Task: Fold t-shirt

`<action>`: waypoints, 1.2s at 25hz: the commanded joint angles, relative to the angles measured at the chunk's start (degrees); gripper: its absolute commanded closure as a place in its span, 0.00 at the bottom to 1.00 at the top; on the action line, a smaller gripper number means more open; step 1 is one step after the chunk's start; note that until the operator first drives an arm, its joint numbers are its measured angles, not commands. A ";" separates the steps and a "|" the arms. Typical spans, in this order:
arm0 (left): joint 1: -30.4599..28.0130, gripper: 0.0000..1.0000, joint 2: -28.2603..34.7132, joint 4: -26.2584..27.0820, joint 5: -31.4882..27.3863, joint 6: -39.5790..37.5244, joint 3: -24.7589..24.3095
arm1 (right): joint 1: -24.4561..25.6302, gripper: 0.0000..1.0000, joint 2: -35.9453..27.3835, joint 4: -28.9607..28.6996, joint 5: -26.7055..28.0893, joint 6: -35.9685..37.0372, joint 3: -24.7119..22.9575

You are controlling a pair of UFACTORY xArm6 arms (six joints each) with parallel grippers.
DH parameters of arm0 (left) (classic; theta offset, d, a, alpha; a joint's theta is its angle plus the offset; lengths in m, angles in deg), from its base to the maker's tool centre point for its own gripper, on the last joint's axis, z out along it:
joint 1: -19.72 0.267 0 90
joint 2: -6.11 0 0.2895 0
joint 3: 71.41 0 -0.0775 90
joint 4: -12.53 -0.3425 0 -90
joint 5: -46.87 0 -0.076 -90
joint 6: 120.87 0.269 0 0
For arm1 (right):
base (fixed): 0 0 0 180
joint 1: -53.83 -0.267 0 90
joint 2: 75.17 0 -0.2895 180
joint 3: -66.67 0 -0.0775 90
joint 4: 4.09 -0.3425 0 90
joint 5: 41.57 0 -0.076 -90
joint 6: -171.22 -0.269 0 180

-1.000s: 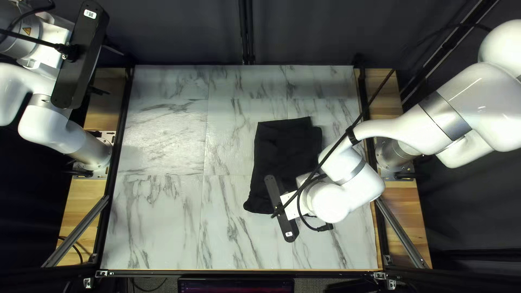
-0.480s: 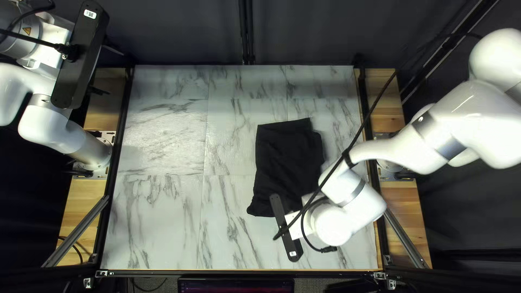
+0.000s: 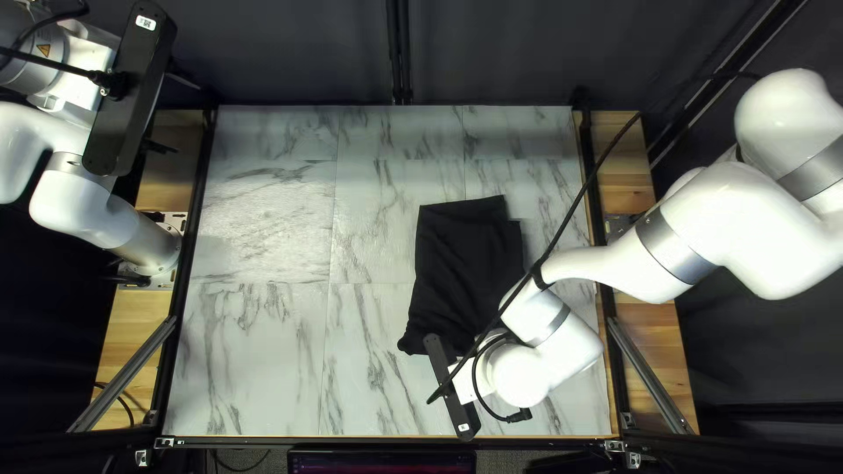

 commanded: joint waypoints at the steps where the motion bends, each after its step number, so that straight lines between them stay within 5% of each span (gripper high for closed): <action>1: 0.00 0.00 0.00 0.00 0.00 0.00 0.00 | 1.41 0.00 -6.45 0.81 3.33 0.67 -2.53; 7: 0.00 0.00 0.00 0.00 0.00 0.00 0.00 | 8.25 0.00 -23.15 2.06 6.80 6.41 -13.14; 14: 0.00 0.00 0.00 0.00 0.00 0.00 0.00 | 25.45 0.00 -42.16 1.07 8.67 21.97 -24.46; 19: 0.00 0.00 0.00 0.00 0.00 0.00 0.00 | 36.49 0.00 -41.79 -0.67 5.31 33.05 -26.21; 30: 0.00 0.00 0.00 0.00 0.00 0.00 0.00 | 45.86 0.00 -32.80 -4.92 -0.12 50.64 -28.39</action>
